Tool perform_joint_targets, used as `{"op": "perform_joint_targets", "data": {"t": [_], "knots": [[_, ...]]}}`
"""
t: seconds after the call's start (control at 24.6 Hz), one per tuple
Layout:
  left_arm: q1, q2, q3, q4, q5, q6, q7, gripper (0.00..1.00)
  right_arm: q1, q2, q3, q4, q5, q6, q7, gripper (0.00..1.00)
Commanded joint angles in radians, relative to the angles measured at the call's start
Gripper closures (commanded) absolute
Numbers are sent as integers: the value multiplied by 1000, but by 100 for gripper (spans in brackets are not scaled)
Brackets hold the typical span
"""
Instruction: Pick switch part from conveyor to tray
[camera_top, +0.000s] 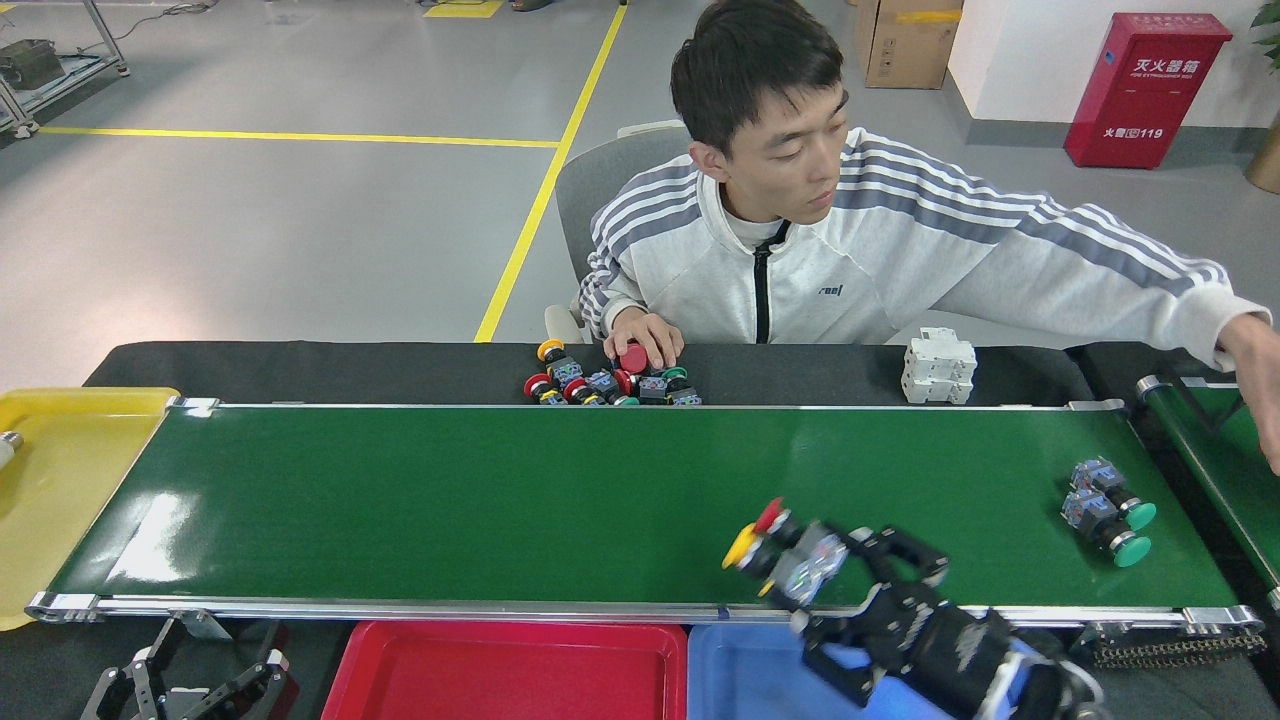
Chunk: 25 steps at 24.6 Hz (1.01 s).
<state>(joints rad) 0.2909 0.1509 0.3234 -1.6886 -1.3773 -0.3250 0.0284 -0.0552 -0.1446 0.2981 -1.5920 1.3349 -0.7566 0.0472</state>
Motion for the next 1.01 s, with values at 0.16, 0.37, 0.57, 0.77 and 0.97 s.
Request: {"op": "perform_joint_targets", "data": {"t": [0.16, 0.37, 0.57, 0.77, 0.97], "knots": [[-13, 10, 2, -11, -2, 1, 2, 0, -23, 126, 87, 38, 113, -29, -13, 0], [-10, 10, 3, -11, -2, 1, 2, 0, -17, 126, 53, 24, 98, -29, -13, 0], [-6, 12, 3, -13, 0, 1, 2, 0, 140, 154, -278, -102, 73, 169, -24, 13], [-7, 12, 3, -17, 0, 1, 2, 0, 324, 172, -369, -126, 73, 640, -198, 10], [-9, 12, 3, -17, 0, 1, 2, 0, 367, 165, -416, -123, 70, 706, -190, 3]]}}
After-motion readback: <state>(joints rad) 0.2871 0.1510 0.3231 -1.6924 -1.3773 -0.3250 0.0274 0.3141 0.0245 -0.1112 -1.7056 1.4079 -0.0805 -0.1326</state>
